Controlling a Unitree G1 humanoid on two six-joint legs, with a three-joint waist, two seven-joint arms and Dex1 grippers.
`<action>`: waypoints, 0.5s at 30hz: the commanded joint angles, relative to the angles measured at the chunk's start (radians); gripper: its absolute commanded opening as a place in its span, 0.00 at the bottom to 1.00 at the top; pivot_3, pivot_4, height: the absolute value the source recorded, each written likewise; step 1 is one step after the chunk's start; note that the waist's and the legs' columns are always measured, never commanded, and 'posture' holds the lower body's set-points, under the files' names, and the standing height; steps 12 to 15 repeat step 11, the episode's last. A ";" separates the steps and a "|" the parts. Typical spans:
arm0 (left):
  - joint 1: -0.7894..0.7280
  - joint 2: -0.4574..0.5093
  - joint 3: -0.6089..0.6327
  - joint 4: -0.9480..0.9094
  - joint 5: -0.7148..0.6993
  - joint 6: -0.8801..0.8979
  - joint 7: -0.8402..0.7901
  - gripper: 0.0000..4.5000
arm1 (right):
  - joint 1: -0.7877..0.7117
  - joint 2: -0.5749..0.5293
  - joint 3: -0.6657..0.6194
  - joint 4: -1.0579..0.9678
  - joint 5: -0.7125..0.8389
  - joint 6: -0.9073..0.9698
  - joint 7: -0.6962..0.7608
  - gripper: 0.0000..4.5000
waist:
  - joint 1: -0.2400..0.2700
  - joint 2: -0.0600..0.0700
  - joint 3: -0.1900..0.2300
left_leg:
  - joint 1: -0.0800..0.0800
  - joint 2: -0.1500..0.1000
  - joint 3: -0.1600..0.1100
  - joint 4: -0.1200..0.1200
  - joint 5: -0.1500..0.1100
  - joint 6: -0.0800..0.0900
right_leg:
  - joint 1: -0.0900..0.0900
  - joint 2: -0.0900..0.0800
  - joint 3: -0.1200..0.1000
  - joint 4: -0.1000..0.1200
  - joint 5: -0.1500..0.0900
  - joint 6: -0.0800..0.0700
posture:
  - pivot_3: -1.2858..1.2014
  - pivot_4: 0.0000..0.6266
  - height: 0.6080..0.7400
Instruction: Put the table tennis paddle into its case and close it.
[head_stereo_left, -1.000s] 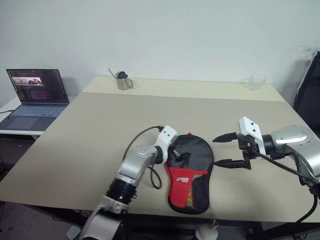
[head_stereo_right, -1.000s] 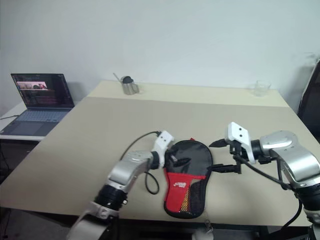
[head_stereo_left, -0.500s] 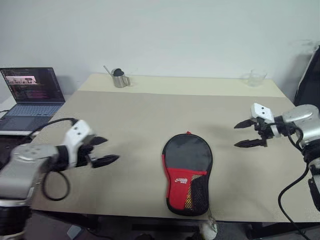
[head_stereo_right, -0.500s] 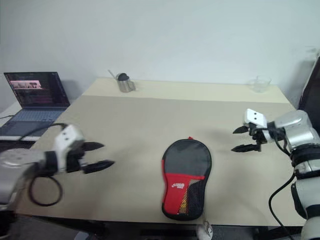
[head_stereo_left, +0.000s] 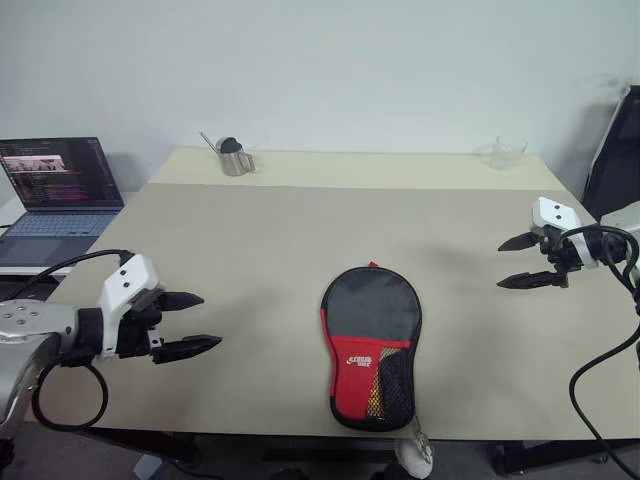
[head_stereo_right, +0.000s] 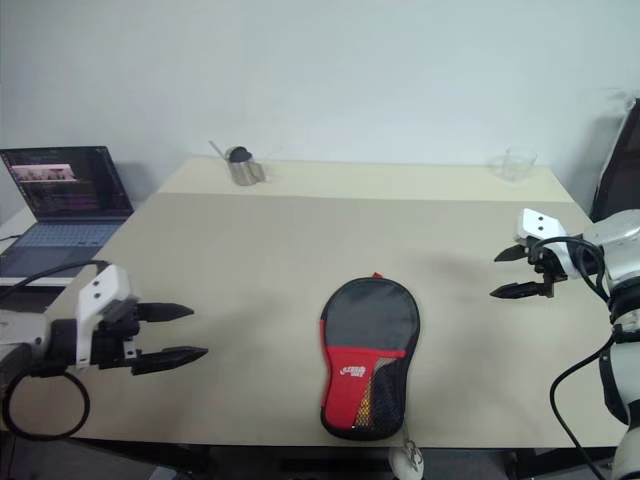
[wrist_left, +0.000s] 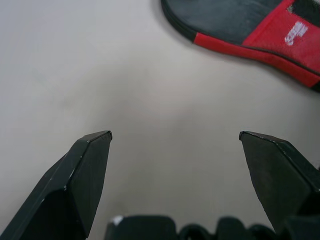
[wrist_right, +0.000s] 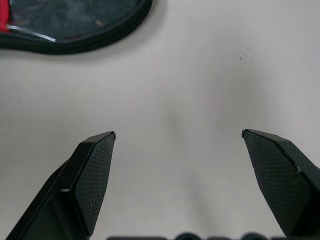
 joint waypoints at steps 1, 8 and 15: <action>0.004 0.033 0.083 -0.034 -0.018 0.004 0.009 1.00 | 0.015 -0.010 -0.035 -0.120 0.061 0.011 0.079 0.99 | 0.000 0.000 0.000 | 0.000 0.000 0.001 0.000 0.000 0.000 | -0.001 0.000 0.001 0.001 0.000 0.000 | 0.52 0.24 1.00; 0.061 0.011 0.093 -0.056 -0.028 0.000 0.024 1.00 | 0.078 -0.020 -0.049 -0.246 0.114 0.091 0.079 0.99 | 0.002 0.000 0.000 | 0.005 0.000 0.003 0.001 0.000 -0.001 | -0.001 -0.001 0.002 0.010 -0.003 -0.003 | 0.52 0.24 1.00; 0.056 0.021 0.087 -0.043 -0.031 -0.007 0.026 1.00 | 0.107 -0.034 -0.040 -0.307 0.142 0.114 0.079 0.99 | 0.002 0.000 0.000 | 0.005 0.000 0.005 0.001 0.000 -0.001 | -0.001 -0.001 0.002 0.012 -0.004 -0.004 | 0.52 0.24 1.00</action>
